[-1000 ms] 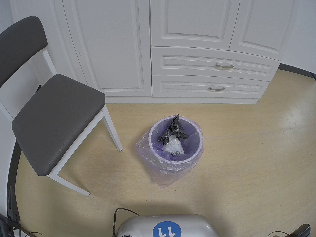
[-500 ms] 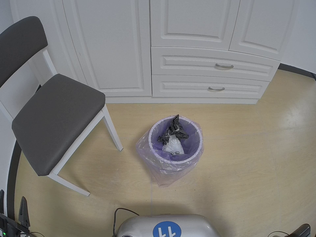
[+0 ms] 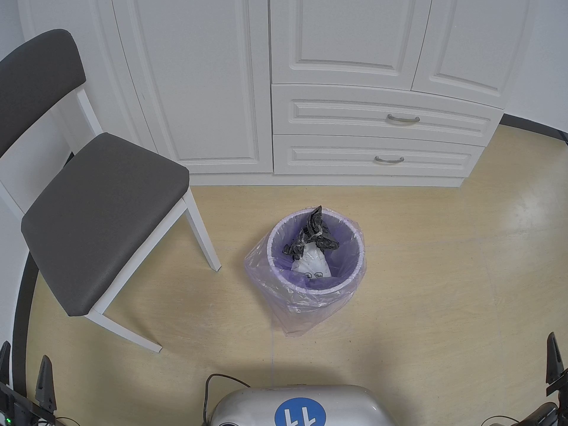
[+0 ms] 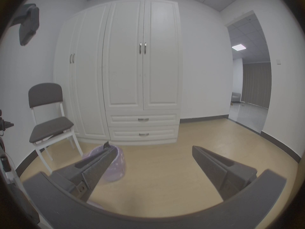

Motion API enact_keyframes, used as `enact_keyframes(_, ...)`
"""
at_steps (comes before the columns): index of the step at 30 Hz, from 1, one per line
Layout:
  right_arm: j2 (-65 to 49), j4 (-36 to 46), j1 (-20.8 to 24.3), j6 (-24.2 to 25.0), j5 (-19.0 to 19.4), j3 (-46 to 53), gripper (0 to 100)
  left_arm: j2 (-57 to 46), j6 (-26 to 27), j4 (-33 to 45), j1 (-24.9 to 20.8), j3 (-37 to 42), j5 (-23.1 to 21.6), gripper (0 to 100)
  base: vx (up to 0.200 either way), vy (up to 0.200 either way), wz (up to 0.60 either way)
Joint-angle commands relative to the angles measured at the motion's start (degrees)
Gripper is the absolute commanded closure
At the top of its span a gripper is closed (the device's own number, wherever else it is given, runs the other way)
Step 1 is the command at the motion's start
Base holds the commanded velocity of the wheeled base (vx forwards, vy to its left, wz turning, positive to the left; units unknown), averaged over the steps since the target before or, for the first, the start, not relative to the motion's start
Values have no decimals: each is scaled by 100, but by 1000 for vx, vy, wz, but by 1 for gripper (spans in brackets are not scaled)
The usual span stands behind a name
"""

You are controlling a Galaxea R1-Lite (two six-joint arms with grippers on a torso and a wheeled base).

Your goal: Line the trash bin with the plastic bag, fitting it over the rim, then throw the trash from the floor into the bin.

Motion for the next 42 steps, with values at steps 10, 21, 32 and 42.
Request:
enact_keyframes(10,-90,519,7,28,111,101,0,-90,92,3,1,101,-65,0,0,0,0)
enact_keyframes(21,-90,643,-1,81,682,101,0,-90,532,3,1,101,-12,0,0,0,0)
enact_keyframes(32,-90,818,7,64,674,101,0,-90,479,91,1,101,58,0,0,0,0)
enact_keyframes(42,-90,915,-1,-86,682,92,0,-90,611,65,1,101,-38,0,0,0,0)
